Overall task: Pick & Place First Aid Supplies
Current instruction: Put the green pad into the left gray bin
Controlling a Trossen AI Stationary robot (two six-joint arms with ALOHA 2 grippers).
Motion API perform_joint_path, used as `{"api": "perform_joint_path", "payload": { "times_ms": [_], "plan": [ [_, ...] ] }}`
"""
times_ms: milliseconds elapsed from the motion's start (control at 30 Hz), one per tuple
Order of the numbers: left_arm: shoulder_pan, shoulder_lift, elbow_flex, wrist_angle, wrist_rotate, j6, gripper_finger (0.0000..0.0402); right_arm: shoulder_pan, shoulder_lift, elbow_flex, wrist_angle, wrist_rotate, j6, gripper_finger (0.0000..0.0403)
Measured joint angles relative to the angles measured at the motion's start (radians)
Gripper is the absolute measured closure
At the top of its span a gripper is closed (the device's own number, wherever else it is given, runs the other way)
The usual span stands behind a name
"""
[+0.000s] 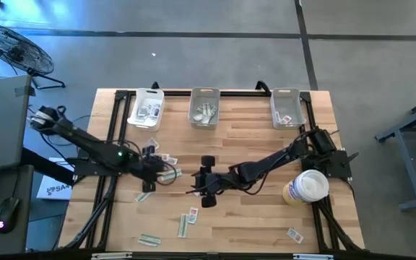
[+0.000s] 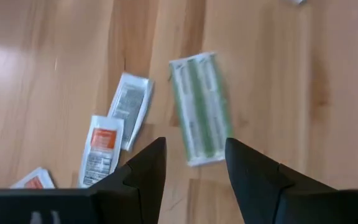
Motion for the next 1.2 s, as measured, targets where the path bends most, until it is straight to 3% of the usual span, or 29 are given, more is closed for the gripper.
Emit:
{"api": "perform_joint_path", "payload": {
  "times_ms": [100, 233, 533, 867, 1000, 1200],
  "plan": [
    [-0.014, 0.076, 0.0, 0.028, -0.043, -0.039, 0.0241, 0.0, 0.0, 0.0, 0.0, 0.003, 0.001, 0.0231],
    [-0.014, 0.161, 0.0, 0.108, -0.025, -0.037, 0.0241, 0.0, 0.0, 0.0, 0.0, 0.005, 0.004, 0.0233],
    [-0.012, 0.329, 0.001, 0.391, -0.085, 0.038, 0.0241, 0.0, 0.0, 0.0, -0.008, 0.005, 0.032, 0.0234],
    [-0.014, 0.419, 0.005, 0.394, -0.159, -0.043, 0.0244, 0.0, 0.0, 0.0, -0.008, 0.009, 0.034, 0.0234],
    [-0.014, 0.419, 0.005, 0.394, -0.144, -0.077, 0.0277, 0.0, 0.0, 0.0, -0.008, 0.011, 0.034, 0.0234],
    [-0.014, 0.422, 0.003, 0.392, -0.141, -0.127, 0.0369, 0.0, 0.0, 0.0, -0.008, 0.011, 0.034, 0.0234]
  ]
}}
